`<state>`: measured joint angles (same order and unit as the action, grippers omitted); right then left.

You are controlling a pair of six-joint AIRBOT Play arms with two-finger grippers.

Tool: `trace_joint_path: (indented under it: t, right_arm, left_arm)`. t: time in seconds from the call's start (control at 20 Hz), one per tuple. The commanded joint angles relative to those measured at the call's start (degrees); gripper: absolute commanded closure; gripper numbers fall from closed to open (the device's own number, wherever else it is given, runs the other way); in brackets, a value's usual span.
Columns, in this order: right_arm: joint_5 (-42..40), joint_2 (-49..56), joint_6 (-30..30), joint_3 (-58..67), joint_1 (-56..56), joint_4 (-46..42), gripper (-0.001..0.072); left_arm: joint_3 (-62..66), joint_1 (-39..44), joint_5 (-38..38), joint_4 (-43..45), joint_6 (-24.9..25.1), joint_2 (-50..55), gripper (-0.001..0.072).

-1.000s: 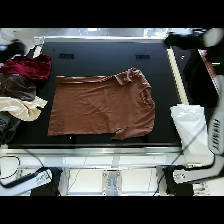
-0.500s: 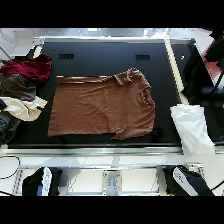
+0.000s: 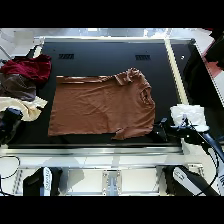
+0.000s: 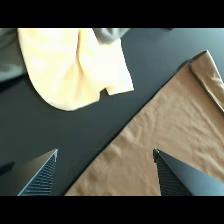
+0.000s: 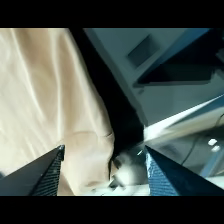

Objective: Fold the shirts.

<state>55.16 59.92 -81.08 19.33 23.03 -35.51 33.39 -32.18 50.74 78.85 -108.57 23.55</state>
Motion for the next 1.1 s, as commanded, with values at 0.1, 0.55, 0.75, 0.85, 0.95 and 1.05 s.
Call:
trace_joint_path:
  t: [0.1, 0.55, 0.75, 0.85, 0.95, 1.05]
  right_arm:
    - [-5.5, 7.2, 7.4, -0.9, -4.5, 9.9, 0.0291]
    - [-6.1, 7.2, 7.8, 7.7, -10.6, 11.3, 0.0695]
    - [-2.3, 7.2, 10.3, 10.4, -10.6, 11.3, 0.0694]
    - [-2.2, 7.2, 10.3, 10.5, -10.6, 11.3, 0.0695]
    - [-2.2, 7.2, 10.3, 10.5, -10.6, 10.7, 0.0695]
    - [-2.2, 7.2, 10.3, 10.5, -10.6, 10.6, 0.0695]
  left_arm:
    - [-0.3, 0.0, 6.1, -1.4, -0.2, -0.1, 0.0001]
    - [-10.2, -0.1, 12.5, -5.6, -1.0, 5.5, 0.0002]
    - [-17.3, -0.1, 1.1, -19.7, -4.0, 14.2, 0.0006]
    - [-17.3, -0.1, -0.5, -23.1, -4.6, 18.8, 0.0008]
    - [-17.3, -0.1, -3.6, -25.5, -4.5, 21.8, 0.0010]
    - [-17.3, -0.1, -5.6, -26.9, -3.6, 22.9, 0.0011]
